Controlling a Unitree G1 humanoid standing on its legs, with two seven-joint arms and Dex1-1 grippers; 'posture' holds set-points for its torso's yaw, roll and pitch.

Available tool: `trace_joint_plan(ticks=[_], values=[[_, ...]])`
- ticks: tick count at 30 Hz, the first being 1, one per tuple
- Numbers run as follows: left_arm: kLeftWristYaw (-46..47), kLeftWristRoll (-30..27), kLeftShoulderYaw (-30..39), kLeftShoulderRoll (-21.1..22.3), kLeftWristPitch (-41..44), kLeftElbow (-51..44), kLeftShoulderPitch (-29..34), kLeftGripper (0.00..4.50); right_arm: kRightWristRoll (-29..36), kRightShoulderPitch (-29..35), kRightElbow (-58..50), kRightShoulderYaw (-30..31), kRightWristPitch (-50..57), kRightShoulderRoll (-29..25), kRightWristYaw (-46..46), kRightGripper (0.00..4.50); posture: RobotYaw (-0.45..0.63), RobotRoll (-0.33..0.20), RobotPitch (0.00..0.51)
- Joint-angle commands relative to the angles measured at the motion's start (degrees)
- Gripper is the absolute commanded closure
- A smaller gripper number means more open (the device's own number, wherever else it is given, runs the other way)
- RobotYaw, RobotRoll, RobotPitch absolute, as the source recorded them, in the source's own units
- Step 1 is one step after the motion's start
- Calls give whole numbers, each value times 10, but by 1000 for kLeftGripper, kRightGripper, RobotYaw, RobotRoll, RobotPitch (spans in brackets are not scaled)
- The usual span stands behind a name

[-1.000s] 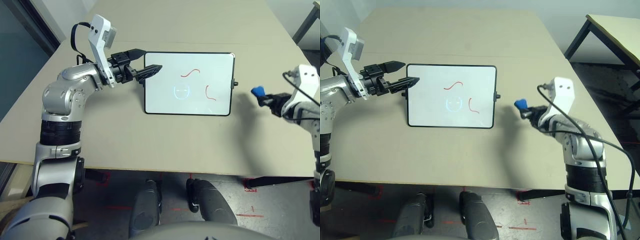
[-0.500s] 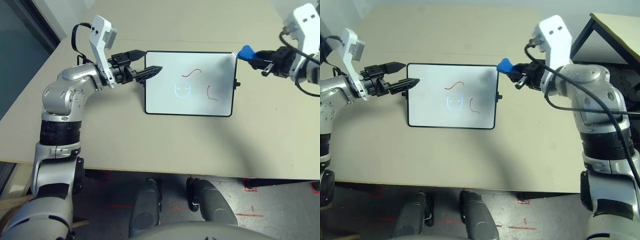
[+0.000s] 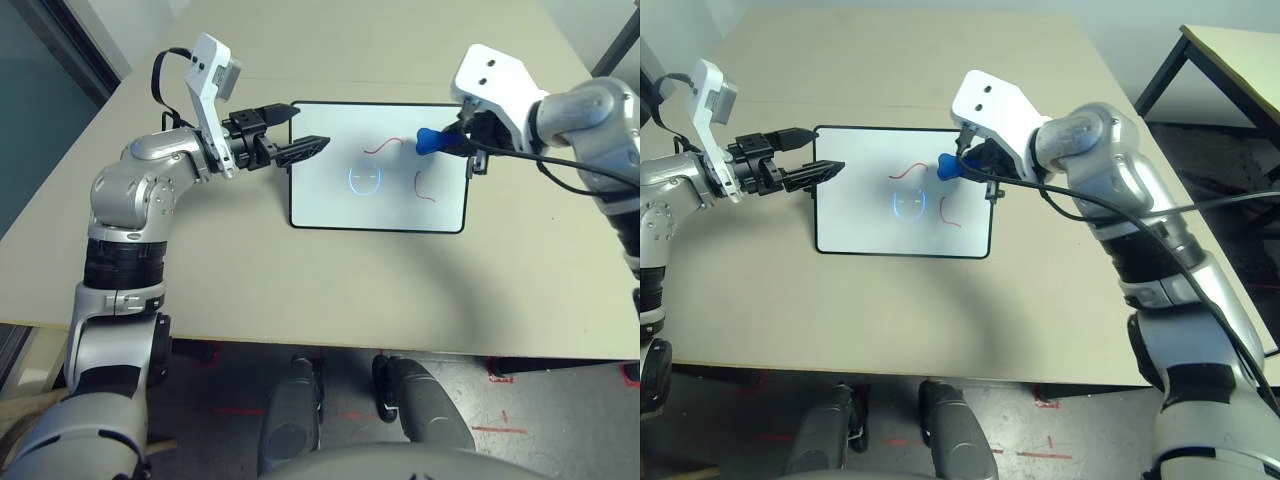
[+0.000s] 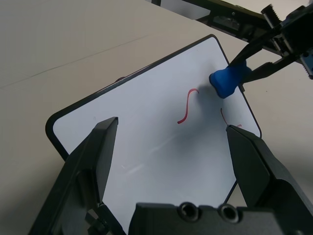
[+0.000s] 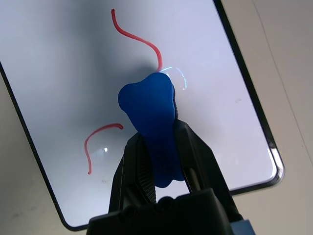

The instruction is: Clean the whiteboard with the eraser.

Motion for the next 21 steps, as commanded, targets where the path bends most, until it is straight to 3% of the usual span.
trace_joint_plan(ticks=[1, 12, 21], values=[[-1, 0, -7, -1, 6, -6, 4, 0, -26, -15, 29, 12, -19, 16, 6, 3702, -20, 0, 152], [7, -3, -6, -2, 22, -33, 26, 0, -69, -38, 96, 2, -49, 45, 0, 3702, -3, 0, 161], [13, -8, -1, 0, 38, -54, 38, 0, -73, -31, 85, 4, -43, 74, 12, 3703, 12, 0, 168]])
